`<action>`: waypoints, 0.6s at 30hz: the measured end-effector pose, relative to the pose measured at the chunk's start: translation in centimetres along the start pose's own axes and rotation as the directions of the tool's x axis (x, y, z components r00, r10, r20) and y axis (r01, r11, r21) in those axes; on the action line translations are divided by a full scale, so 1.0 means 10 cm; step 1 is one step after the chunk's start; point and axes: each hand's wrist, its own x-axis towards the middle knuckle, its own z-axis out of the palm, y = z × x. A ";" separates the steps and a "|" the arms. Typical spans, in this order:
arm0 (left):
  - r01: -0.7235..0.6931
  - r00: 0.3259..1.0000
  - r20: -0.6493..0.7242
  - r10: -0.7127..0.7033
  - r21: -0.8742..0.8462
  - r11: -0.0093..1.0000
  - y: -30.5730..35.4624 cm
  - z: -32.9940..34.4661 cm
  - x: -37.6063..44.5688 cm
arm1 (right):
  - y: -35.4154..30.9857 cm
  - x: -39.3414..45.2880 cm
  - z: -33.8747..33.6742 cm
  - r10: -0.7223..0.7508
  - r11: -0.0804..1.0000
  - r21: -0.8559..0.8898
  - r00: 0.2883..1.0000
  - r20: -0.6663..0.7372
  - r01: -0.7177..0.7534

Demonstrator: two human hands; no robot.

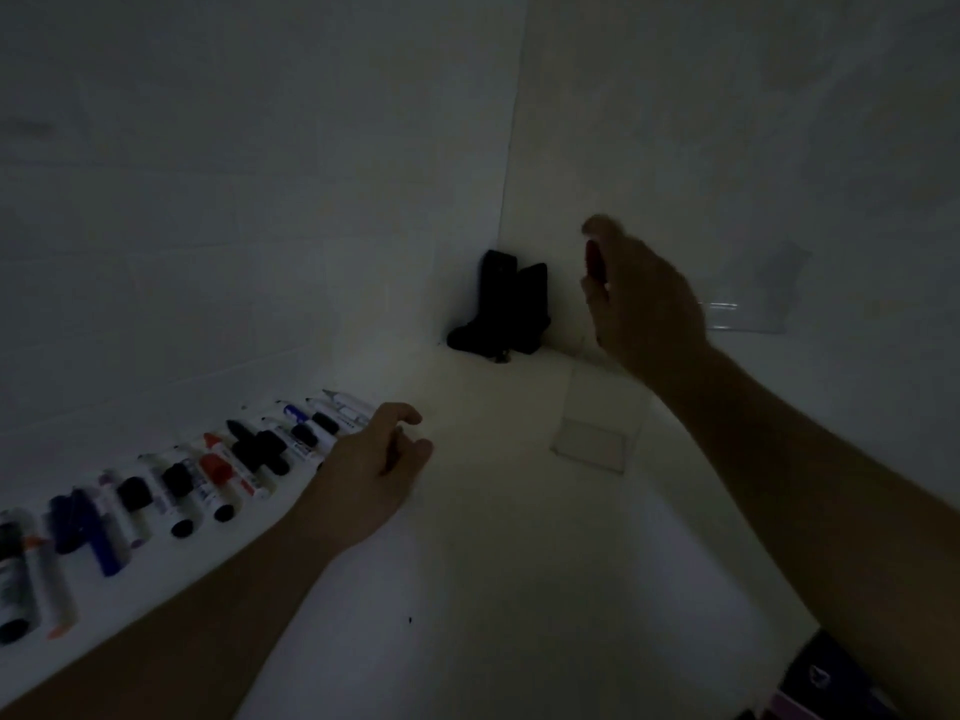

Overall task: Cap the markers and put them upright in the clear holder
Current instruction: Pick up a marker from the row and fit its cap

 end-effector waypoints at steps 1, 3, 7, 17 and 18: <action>0.001 1.000 0.008 -0.001 0.007 1.000 0.00 0.00 0.00 | 0.00 -0.04 0.07 -0.010 0.993 -0.115 0.999 0.053 0.016; 0.000 1.000 0.013 0.000 0.011 1.000 0.00 -0.01 0.00 | -0.02 -0.16 0.20 -0.017 0.950 -0.307 0.992 0.127 0.056; -0.015 1.000 0.005 0.015 -0.015 1.000 -0.01 0.00 -0.01 | -0.07 -0.30 0.33 0.098 0.884 -0.468 0.975 0.201 0.008; -0.030 1.000 -0.003 0.030 -0.013 0.999 -0.05 0.03 0.00 | -0.01 -0.37 0.29 0.189 0.921 -0.365 0.974 0.122 -0.133; -0.032 0.999 -0.005 0.032 -0.014 0.999 -0.06 0.03 0.00 | 0.01 -0.37 0.29 0.197 0.925 -0.351 0.975 0.106 -0.149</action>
